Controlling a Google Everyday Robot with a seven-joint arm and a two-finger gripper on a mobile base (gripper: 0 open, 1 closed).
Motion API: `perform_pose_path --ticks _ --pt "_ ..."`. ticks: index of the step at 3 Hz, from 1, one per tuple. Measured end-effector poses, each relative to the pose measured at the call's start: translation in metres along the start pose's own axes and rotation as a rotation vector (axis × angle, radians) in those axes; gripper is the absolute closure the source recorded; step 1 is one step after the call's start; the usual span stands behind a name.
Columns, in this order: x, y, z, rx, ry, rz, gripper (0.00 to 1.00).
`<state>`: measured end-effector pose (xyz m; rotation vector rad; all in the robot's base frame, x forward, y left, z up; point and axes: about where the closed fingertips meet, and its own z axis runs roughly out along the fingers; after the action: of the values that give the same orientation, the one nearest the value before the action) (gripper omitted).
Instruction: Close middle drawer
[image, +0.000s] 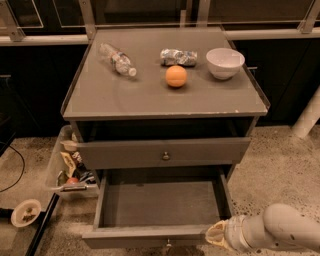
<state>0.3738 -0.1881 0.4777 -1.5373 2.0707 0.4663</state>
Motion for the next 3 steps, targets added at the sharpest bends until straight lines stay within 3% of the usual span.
perform_pose_path --ticks 2,3 --pt "0.025 0.039 0.051 -0.004 -0.051 -0.021 1.0" --pt "0.029 0.039 0.074 0.003 -0.048 -0.059 1.0"
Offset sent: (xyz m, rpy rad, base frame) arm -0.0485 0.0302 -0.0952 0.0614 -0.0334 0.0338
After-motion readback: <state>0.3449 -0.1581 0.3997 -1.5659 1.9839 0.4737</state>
